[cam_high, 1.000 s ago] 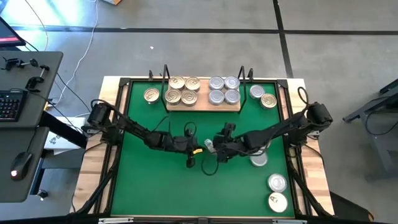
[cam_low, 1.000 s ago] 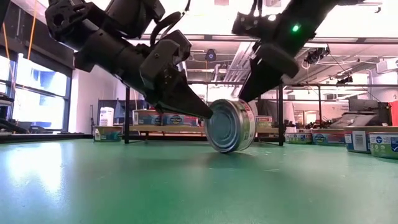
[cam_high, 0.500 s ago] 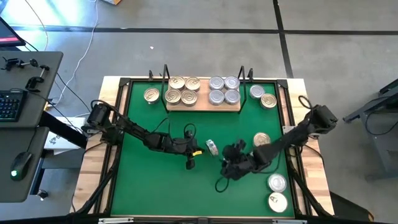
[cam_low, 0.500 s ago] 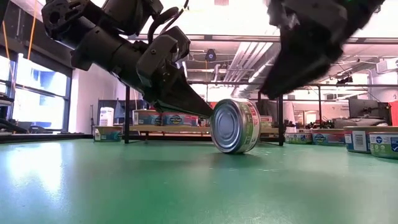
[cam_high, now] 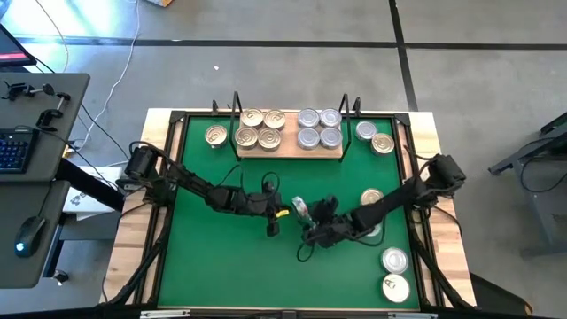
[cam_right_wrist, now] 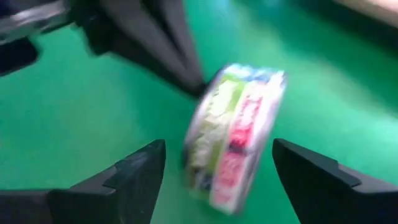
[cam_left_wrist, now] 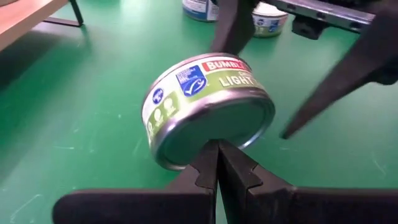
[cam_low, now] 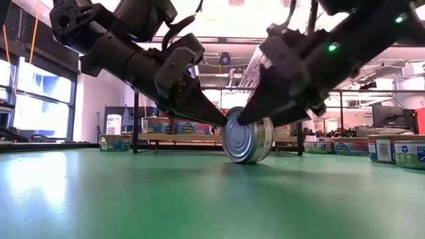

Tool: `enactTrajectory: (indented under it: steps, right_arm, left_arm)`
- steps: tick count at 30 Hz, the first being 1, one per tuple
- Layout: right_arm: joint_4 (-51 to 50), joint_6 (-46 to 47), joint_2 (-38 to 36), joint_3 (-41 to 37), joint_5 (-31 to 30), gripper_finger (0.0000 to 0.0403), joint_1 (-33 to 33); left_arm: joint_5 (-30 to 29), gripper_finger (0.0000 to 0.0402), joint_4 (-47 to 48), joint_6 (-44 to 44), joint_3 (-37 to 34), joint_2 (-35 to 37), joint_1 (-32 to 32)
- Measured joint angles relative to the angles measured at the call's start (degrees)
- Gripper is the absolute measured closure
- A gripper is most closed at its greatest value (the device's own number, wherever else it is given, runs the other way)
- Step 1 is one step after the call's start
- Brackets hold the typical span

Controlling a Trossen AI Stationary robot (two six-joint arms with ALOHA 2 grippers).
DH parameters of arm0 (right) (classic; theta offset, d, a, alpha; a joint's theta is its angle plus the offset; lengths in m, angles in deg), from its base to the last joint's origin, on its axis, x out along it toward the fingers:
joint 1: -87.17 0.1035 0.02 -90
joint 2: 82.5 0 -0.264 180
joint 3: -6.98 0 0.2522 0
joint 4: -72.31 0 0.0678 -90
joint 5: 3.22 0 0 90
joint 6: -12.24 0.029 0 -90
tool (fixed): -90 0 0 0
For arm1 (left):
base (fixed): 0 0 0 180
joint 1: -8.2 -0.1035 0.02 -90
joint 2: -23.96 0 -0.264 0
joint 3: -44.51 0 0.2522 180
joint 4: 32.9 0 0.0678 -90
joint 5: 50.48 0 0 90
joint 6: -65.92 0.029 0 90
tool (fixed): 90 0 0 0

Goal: Stack canned seafood by type on shelf
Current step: Stack the green white tuna can on top of the other green white tuna can on the shelf

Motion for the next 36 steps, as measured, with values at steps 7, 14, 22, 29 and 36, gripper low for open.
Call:
enactTrajectory:
  steps: [7,14,22,29,36]
  right_arm:
    - [-0.26,-3.89,0.11,0.00,-0.63,0.0124,-3.20]
    - [-0.24,-10.99,0.11,-0.01,1.58,0.0249,-4.90]
    - [-1.25,-20.81,-1.42,0.04,4.11,0.0275,-5.71]
    - [-25.48,-30.07,-7.99,11.16,-3.44,0.0275,-8.47]
    - [-49.61,-44.34,-7.63,30.36,-4.39,0.0275,-23.34]
  left_arm:
    - [0.00,0.0401,-0.19,0.02,0.00,0.00,-0.35]
    - [-0.85,0.0401,1.27,-0.03,0.01,1.35,1.69]
    - [-14.08,0.0401,20.38,-4.87,0.02,9.42,8.00]
    - [-26.41,0.0401,31.97,-14.11,0.02,11.63,13.76]
    - [-30.55,0.0401,31.37,-15.00,0.02,11.23,14.93]
